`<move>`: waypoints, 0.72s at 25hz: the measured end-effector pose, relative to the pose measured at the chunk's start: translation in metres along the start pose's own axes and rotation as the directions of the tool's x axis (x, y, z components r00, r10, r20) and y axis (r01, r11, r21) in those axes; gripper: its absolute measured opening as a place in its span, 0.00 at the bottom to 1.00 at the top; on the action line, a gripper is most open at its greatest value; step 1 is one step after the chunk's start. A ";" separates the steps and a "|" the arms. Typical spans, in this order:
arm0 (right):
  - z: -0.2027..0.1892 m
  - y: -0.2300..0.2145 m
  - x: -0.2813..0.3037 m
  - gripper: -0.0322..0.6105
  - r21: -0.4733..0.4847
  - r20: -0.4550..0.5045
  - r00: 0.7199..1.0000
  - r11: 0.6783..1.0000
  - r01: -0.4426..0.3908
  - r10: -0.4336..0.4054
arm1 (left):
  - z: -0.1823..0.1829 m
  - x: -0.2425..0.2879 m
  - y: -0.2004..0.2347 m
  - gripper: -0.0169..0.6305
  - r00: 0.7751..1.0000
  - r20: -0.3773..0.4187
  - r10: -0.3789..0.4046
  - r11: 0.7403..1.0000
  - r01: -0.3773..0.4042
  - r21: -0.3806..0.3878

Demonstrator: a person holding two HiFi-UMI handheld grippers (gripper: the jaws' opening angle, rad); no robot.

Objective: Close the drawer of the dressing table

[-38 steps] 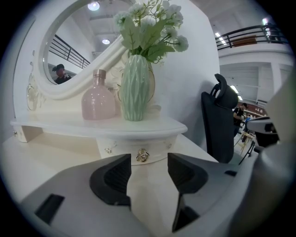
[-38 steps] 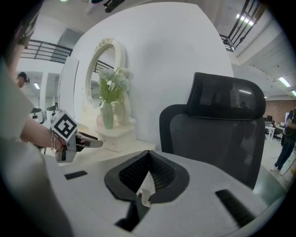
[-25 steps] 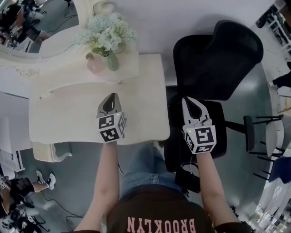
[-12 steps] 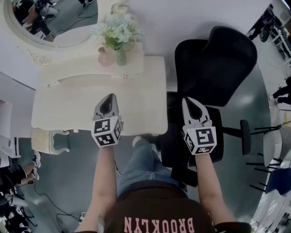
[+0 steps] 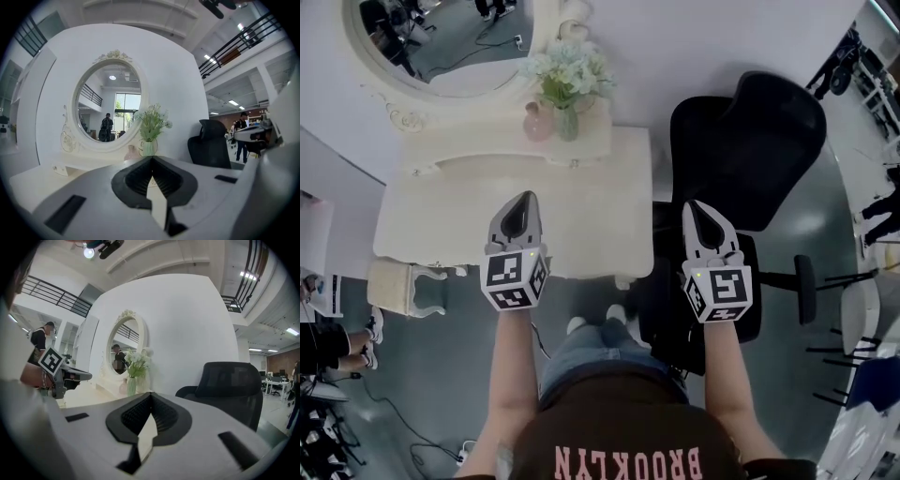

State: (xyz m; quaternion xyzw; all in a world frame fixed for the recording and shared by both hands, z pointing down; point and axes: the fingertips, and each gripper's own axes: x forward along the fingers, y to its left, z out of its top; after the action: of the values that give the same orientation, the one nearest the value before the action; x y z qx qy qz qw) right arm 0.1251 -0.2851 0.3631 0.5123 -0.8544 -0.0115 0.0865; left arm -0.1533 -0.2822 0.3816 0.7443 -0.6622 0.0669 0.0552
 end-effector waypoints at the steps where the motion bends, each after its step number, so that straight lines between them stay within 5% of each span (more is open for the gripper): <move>1: 0.003 0.003 -0.001 0.05 0.001 0.003 1.000 1.000 0.003 -0.003 | 0.005 -0.004 0.002 0.03 1.000 0.009 -0.004 1.000 0.004 0.006; 10: 0.046 0.026 -0.013 0.05 -0.024 0.067 0.997 0.999 0.047 -0.046 | 0.056 -0.035 0.019 0.03 0.992 0.116 -0.041 0.999 0.038 0.027; 18: 0.116 0.041 -0.026 0.05 -0.106 0.210 0.977 0.993 0.060 -0.036 | 0.117 -0.056 0.025 0.03 0.963 0.264 -0.063 0.996 0.042 0.084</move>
State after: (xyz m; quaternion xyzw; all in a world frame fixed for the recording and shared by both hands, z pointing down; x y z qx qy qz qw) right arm 0.0829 -0.2505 0.2494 0.5231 -0.8441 -0.1149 0.0250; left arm -0.1810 -0.2507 0.2562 0.7654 -0.6405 -0.0095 -0.0613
